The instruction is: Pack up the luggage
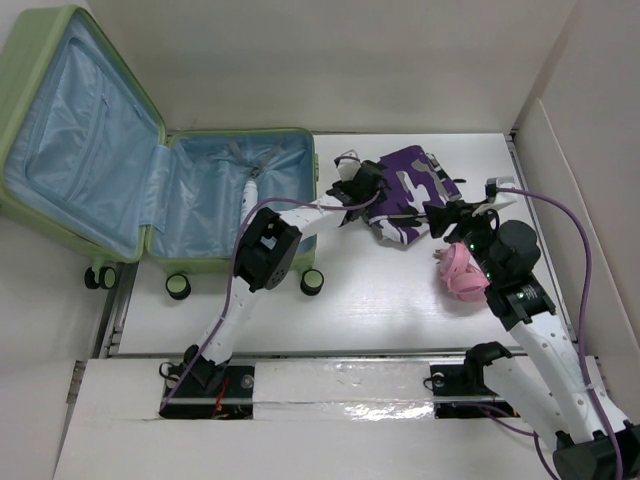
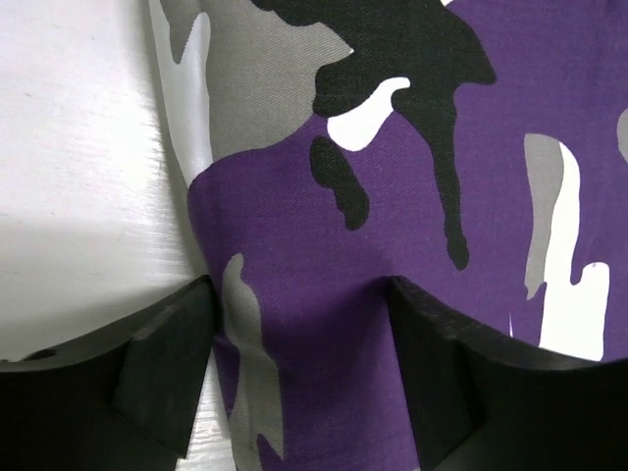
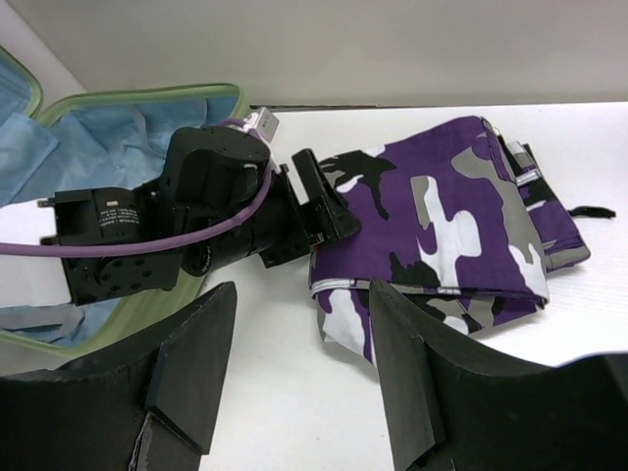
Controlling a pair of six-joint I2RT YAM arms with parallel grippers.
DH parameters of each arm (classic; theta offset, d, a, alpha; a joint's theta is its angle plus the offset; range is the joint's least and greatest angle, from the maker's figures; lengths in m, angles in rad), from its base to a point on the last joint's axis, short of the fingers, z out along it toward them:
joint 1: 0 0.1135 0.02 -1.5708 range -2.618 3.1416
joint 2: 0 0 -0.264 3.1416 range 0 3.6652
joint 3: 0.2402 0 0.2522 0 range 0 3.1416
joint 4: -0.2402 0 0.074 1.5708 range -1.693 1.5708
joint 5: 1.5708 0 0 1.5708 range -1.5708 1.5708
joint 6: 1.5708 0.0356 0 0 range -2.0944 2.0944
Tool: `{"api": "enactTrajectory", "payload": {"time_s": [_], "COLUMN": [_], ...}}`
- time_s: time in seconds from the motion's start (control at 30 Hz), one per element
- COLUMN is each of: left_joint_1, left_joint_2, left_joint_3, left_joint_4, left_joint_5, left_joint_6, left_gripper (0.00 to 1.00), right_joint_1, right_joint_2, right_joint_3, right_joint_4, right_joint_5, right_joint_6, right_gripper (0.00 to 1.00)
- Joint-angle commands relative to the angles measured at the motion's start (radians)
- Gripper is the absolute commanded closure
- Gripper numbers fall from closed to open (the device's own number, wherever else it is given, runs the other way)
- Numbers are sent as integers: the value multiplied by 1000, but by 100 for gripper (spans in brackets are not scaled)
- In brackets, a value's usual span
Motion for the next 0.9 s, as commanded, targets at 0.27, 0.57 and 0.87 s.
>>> {"api": "enactTrajectory", "payload": {"time_s": [0.27, 0.57, 0.87], "left_joint_1": [12, 32, 115], "left_joint_2": [1, -119, -300], "left_joint_3": [-104, -141, -56], "left_joint_4": [240, 338, 263], "left_joint_5": [93, 81, 231], "left_joint_6": [0, 172, 340], "left_gripper": [80, 100, 100], "right_joint_1": [7, 7, 7], "right_joint_2": [-36, -31, -43], "right_joint_3": [-8, -28, -28], "right_joint_4": [79, 121, 113], "right_joint_5": [-61, -84, -55], "right_joint_6": [8, 14, 13], "right_gripper": [38, 38, 38]}}
